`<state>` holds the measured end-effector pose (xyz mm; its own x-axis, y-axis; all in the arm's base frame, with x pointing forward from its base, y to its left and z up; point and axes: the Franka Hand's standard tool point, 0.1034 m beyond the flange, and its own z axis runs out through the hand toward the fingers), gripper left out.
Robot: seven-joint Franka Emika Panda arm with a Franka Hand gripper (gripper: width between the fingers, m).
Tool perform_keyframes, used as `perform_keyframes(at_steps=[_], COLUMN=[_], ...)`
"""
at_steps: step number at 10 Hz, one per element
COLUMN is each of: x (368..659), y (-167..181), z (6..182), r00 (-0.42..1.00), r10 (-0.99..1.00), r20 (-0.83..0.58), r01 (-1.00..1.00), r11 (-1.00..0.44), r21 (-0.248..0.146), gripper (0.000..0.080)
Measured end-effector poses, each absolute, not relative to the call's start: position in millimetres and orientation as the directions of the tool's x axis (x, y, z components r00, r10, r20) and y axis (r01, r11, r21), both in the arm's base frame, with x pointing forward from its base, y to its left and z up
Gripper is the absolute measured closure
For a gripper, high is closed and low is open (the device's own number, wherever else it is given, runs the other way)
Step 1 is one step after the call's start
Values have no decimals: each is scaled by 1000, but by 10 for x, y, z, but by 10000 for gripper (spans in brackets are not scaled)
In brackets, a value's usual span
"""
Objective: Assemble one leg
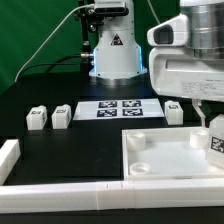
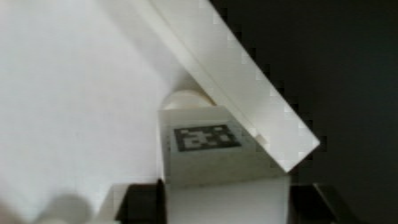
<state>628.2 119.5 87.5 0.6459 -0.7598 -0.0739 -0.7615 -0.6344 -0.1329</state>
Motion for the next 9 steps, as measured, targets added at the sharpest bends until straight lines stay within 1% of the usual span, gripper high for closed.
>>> perform_keyframes(at_steps=[1,2,3,4,5,7,8,9], x=[6284,6321,6319,6318,6320,6315,6315,6316], y=[1183,1163,1166,1181,1184,1189,1188,1181], z=[876,878,876,875,875,871,870,870], r00=[554,414,276,97,5,25,84,151], r10=[-828,-904,-950,-977,-976,-976,-975,-969], r20=[-87,-110,-146,-190,-216,-215,-206,-194], r01=[-828,-903,-951,-984,-988,-988,-985,-977], r11=[-538,-392,-249,-65,28,9,-50,-116], r21=[-155,-178,-184,-166,-150,-153,-166,-179], gripper=[496,496,496,496,496,496,339,219])
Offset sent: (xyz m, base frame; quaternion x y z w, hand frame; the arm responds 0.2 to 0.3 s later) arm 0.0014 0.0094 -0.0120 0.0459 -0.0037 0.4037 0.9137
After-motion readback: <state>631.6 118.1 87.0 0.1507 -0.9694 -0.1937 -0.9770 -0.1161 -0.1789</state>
